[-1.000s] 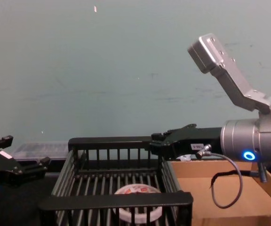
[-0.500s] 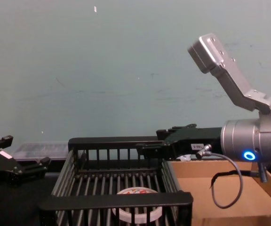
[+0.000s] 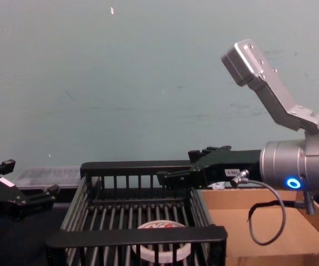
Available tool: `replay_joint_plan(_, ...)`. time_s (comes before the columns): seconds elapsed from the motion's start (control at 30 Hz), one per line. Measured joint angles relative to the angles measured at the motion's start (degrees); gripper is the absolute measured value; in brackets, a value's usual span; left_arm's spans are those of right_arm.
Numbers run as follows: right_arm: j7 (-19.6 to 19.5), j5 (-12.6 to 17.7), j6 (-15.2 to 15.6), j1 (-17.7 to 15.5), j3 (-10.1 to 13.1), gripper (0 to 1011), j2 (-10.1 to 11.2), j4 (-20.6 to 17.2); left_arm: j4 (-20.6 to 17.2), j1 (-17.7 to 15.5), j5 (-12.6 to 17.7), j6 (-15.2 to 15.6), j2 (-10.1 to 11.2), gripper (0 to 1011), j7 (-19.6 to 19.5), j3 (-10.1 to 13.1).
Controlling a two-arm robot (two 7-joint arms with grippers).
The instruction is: Pick up the white tape and place it into the black box , Pick up the silver tape and place it into the brown box.
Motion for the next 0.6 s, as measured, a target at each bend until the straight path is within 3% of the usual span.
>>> replay_joint_plan(0.37,-1.7,0.3,1.3,-1.3,1.5,1002,0.4,-2.4,0.0,0.0,0.0,0.0,0.0,1001,0.0,0.0)
replay_joint_plan(0.6,-2.7,2.0,4.0,-4.2,4.0,1002,2.7,-8.5,0.0,0.0,0.0,0.0,0.0,1001,0.0,0.0)
